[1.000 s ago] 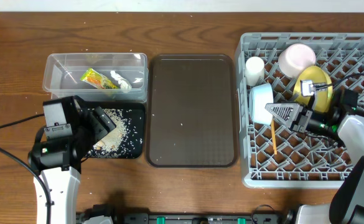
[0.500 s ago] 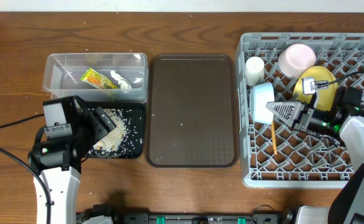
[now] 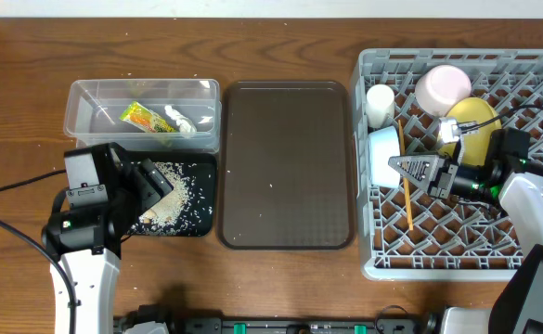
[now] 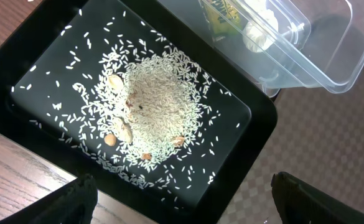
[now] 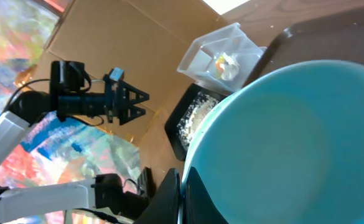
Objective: Sort waste into correct bins and load items into the dishwasher rack
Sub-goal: 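Lower the blue bowl into a rack slot beside the yellow plate, then open the right gripper and release the bowl in the rack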
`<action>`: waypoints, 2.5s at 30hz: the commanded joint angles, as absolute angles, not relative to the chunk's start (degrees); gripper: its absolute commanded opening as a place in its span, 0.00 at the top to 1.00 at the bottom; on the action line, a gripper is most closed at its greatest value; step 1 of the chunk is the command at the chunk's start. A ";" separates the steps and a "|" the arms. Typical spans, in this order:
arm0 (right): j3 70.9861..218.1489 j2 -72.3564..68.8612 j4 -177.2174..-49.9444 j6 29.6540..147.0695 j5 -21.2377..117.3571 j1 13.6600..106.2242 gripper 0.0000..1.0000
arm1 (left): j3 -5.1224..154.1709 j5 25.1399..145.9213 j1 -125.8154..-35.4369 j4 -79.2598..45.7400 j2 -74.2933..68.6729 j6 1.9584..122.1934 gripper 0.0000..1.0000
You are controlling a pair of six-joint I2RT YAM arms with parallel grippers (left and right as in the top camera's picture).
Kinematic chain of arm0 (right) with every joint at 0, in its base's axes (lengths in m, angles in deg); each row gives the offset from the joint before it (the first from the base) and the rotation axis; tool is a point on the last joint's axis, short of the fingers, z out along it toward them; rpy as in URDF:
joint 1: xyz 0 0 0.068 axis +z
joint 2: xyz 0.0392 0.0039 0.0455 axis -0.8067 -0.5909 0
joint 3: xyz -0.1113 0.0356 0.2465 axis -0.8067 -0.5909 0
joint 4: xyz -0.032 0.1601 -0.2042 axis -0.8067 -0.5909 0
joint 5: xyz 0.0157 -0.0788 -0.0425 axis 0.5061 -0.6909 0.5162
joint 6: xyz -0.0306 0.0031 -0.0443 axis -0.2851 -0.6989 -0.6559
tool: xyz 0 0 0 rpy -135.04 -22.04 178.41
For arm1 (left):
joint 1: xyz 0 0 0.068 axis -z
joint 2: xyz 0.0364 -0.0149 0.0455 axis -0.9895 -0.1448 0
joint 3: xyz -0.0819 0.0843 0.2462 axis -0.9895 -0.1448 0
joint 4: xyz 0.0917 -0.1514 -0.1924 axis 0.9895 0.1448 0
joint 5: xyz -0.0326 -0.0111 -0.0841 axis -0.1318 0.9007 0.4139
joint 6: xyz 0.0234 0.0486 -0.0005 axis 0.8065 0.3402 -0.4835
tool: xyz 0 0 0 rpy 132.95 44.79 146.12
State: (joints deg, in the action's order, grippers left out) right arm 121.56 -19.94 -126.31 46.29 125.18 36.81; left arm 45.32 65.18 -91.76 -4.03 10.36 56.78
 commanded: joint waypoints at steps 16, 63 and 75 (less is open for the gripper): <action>122.00 -19.03 -126.42 51.84 115.56 28.72 0.90 | 46.31 64.29 -92.00 -3.85 10.86 57.56 0.08; 129.82 6.28 -136.34 67.16 47.72 59.12 0.53 | 46.31 64.29 -92.00 -3.88 10.86 57.56 0.08; 129.82 0.86 -135.89 66.92 48.42 65.09 0.01 | 46.31 64.29 -92.00 -3.88 10.86 57.56 0.08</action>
State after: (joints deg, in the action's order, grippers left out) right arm 128.71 1.45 -135.84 67.66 49.16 64.59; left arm 45.32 65.18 -91.76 -4.03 10.38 56.78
